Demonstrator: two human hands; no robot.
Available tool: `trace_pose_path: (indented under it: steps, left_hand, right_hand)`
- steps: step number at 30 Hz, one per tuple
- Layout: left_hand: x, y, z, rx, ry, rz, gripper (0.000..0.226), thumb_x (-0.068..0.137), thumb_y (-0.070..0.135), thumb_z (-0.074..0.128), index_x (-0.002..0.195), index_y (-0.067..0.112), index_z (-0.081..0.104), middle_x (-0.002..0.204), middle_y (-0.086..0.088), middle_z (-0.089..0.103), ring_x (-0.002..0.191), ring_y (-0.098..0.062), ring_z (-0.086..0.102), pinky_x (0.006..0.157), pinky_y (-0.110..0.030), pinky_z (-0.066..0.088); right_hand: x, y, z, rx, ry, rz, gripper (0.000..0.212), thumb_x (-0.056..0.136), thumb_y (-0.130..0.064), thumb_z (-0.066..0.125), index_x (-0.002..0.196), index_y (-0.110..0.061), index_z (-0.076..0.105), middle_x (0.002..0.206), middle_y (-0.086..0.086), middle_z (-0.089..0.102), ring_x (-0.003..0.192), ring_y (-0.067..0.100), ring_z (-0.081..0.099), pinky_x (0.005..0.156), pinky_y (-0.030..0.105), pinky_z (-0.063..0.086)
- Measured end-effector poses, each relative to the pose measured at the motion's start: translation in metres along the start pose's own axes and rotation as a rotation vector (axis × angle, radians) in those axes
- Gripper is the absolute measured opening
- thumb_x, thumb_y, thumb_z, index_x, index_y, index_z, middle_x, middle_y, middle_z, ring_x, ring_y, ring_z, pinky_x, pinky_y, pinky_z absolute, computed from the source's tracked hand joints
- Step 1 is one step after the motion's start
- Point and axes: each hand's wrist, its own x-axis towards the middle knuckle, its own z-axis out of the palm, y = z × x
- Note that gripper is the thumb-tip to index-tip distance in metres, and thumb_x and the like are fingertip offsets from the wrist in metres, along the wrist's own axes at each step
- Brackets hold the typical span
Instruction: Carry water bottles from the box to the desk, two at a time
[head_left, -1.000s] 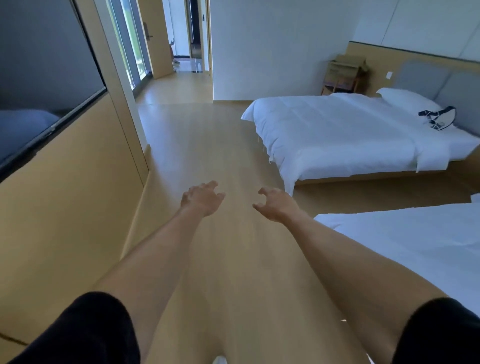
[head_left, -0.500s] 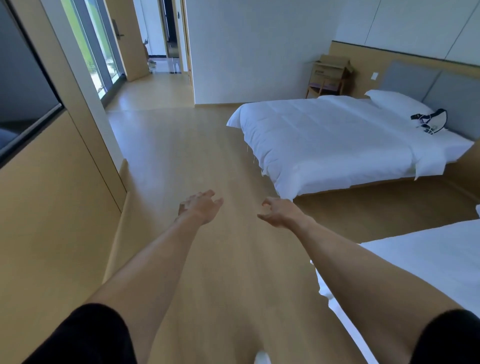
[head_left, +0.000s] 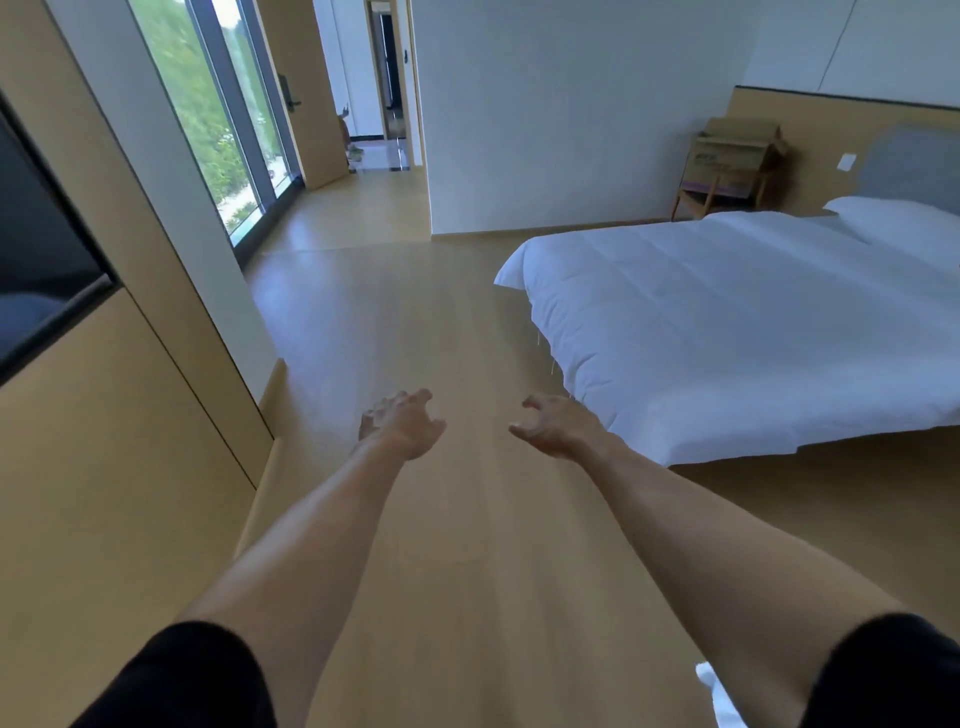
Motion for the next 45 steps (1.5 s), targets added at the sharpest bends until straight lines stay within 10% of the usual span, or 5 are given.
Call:
trace_pose_path:
  steps: [45]
  left_hand:
    - [0.916,-0.063,-0.158,-0.027,-0.013,0.029,0.056,0.101,0.058,0.039,0.149,0.030,0.042,0.156,-0.004,0.042,0.143,-0.024,0.039,0.115,-0.043,0.030]
  right_hand:
    - [0.904,-0.142,-0.126,-0.016,-0.049,0.018,0.058,0.094,-0.048,0.058,0.147,-0.025,0.046,0.150,0.001,0.048,0.135,0.021,0.047,0.107,0.034,0.041]
